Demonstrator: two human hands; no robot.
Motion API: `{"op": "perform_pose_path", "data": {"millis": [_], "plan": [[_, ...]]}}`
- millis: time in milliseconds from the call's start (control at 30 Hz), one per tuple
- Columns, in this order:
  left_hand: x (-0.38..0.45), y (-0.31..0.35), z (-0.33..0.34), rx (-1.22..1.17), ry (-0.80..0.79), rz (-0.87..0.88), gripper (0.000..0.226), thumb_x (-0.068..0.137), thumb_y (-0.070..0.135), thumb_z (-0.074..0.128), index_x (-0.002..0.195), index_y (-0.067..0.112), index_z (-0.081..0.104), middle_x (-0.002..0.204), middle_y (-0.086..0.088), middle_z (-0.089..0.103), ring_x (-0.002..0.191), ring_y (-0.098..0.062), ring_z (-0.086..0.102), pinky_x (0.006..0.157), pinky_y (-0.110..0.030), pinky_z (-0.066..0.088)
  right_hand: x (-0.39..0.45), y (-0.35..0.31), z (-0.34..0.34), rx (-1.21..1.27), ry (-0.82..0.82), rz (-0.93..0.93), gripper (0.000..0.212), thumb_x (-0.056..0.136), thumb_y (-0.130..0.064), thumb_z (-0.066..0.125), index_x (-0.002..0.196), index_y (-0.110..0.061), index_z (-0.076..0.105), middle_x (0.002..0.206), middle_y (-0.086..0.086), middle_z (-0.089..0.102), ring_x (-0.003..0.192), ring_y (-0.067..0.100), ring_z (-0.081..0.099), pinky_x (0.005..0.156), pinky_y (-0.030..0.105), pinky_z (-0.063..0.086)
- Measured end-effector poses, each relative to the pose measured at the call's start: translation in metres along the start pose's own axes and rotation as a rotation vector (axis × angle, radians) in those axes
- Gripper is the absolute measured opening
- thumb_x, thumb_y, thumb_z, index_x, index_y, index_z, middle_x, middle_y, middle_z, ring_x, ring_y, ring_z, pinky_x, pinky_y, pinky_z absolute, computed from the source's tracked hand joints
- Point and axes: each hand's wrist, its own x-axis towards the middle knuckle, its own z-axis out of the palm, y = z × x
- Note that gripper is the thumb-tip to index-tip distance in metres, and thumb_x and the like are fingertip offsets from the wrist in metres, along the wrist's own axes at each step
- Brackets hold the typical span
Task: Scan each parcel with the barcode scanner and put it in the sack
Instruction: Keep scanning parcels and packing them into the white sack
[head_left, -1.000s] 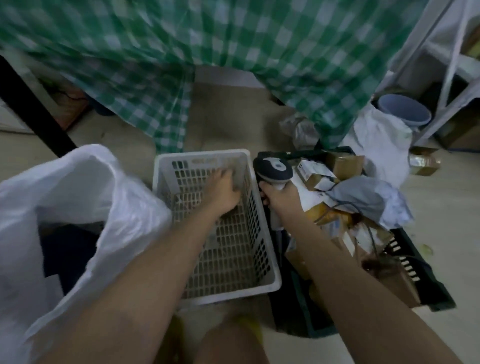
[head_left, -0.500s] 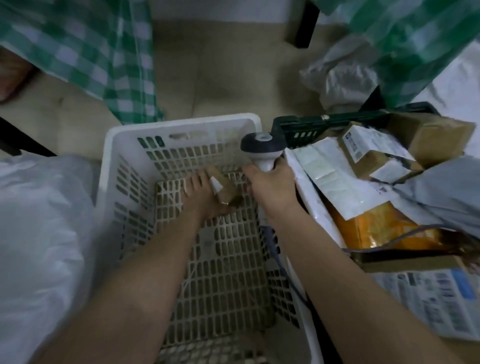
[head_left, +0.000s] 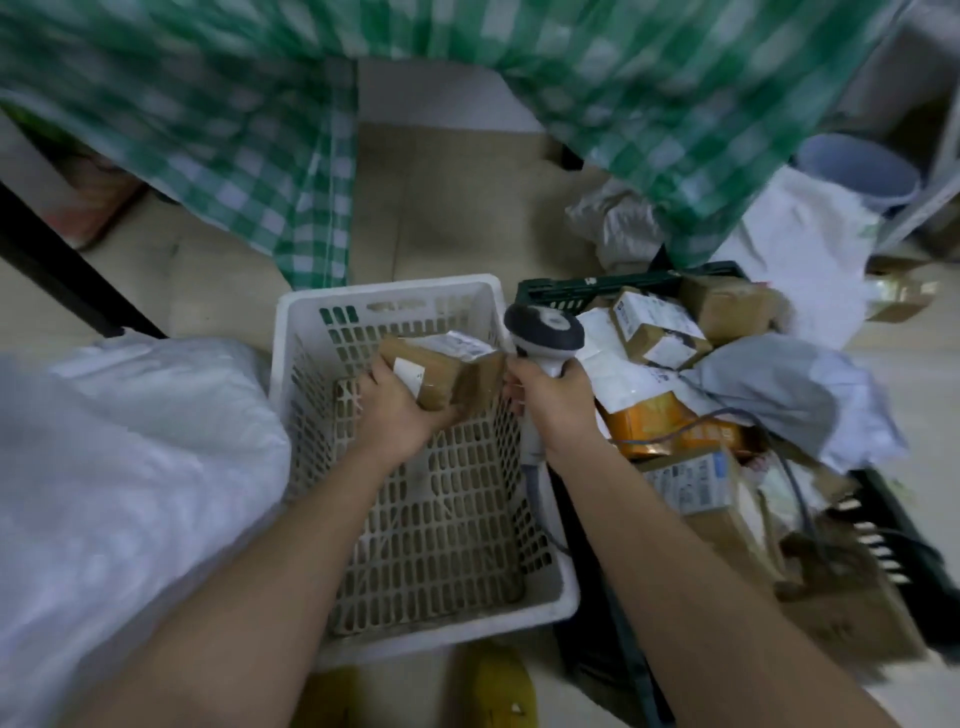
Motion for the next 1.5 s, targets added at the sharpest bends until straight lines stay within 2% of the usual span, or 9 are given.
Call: {"op": "perform_pose_path", "data": {"millis": [233, 367, 533, 700, 867, 1033, 1200, 1400, 1500], "plan": [[-0.137, 0.065, -0.059, -0.134, -0.112, 0.227, 0.124, 0.057, 0.053, 0.086, 0.150, 0.020, 0.011, 0.152, -0.005, 0.024, 0.140, -0.023, 0.026, 0.115, -0.040, 0.025, -0.111, -0.029, -0.075, 0.130, 0.252, -0.014, 0.069, 0.081, -0.037, 0.074, 0.139, -0.015, 0.042, 0.120, 0.009, 0.062, 0.091, 0.021, 0.065, 0.067, 0.034, 0.057], [-0.196, 0.071, -0.093, -0.166, -0.123, 0.307, 0.130, 0.058, 0.054, 0.085, 0.153, 0.022, 0.001, 0.158, -0.002, 0.013, 0.145, -0.021, 0.017, 0.118, -0.041, 0.021, -0.174, -0.047, -0.088, 0.184, 0.181, -0.066, 0.076, 0.076, -0.046, 0.077, 0.138, -0.017, 0.045, 0.127, 0.006, 0.059, 0.103, 0.020, 0.063, 0.073, 0.034, 0.059], [-0.247, 0.053, -0.133, -0.175, -0.173, 0.418, 0.137, 0.059, 0.047, 0.087, 0.151, 0.030, -0.014, 0.160, 0.006, 0.001, 0.146, -0.014, 0.011, 0.118, -0.038, 0.020, -0.223, -0.050, -0.080, 0.276, 0.133, -0.016, 0.121, 0.039, -0.070, 0.085, 0.139, -0.019, 0.042, 0.132, 0.001, 0.054, 0.112, 0.024, 0.059, 0.093, 0.047, 0.053], [-0.262, 0.027, -0.159, -0.236, -0.234, 0.363, 0.141, 0.045, 0.069, 0.083, 0.147, 0.048, -0.013, 0.160, 0.015, 0.007, 0.145, -0.017, 0.020, 0.108, -0.049, 0.040, -0.250, -0.046, -0.057, 0.341, -0.021, -0.049, 0.091, 0.052, -0.045, 0.091, 0.128, -0.015, 0.052, 0.120, 0.004, 0.066, 0.101, 0.020, 0.067, 0.083, 0.038, 0.058], [-0.276, 0.031, -0.176, -0.817, -0.382, 0.078, 0.065, 0.084, 0.067, 0.049, 0.140, 0.047, 0.022, 0.148, 0.003, 0.041, 0.126, -0.035, 0.049, 0.087, -0.061, 0.051, -0.265, -0.048, -0.045, 0.325, 0.010, -0.159, 0.083, 0.063, -0.027, 0.089, 0.133, -0.011, 0.048, 0.121, 0.003, 0.064, 0.107, 0.019, 0.063, 0.097, 0.042, 0.051], [-0.272, 0.031, -0.187, -0.690, -0.350, -0.024, 0.059, 0.090, 0.066, 0.040, 0.130, 0.023, 0.048, 0.122, -0.004, 0.064, 0.111, -0.025, 0.061, 0.094, -0.048, 0.051, -0.267, -0.055, -0.048, 0.230, -0.074, -0.288, 0.055, 0.071, -0.015, 0.084, 0.120, -0.008, 0.058, 0.112, 0.002, 0.068, 0.103, 0.015, 0.065, 0.092, 0.034, 0.054], [-0.272, 0.022, -0.190, -0.575, -0.524, -0.015, 0.037, 0.089, 0.054, 0.054, 0.111, 0.026, 0.062, 0.105, 0.002, 0.071, 0.101, -0.018, 0.062, 0.092, -0.036, 0.045, -0.272, -0.073, -0.062, 0.065, -0.220, -0.385, 0.028, 0.076, -0.004, 0.077, 0.100, -0.013, 0.065, 0.093, 0.000, 0.073, 0.082, 0.009, 0.071, 0.066, 0.021, 0.055], [-0.264, 0.024, -0.193, -0.540, -0.686, -0.025, 0.056, 0.074, 0.041, 0.070, 0.123, 0.018, 0.061, 0.119, -0.012, 0.066, 0.102, -0.024, 0.061, 0.092, -0.041, 0.051, -0.267, -0.087, -0.075, -0.159, -0.350, -0.411, 0.030, 0.075, -0.011, 0.079, 0.102, -0.012, 0.067, 0.099, 0.004, 0.074, 0.095, 0.018, 0.070, 0.082, 0.031, 0.055], [-0.265, 0.032, -0.189, -0.550, -0.660, -0.020, 0.032, 0.088, 0.035, 0.061, 0.114, 0.016, 0.063, 0.101, -0.006, 0.068, 0.085, -0.018, 0.065, 0.074, -0.033, 0.055, -0.265, -0.091, -0.076, -0.186, -0.385, -0.396, 0.034, 0.075, -0.011, 0.079, 0.106, -0.012, 0.066, 0.102, 0.004, 0.073, 0.097, 0.018, 0.069, 0.083, 0.031, 0.055]]}}
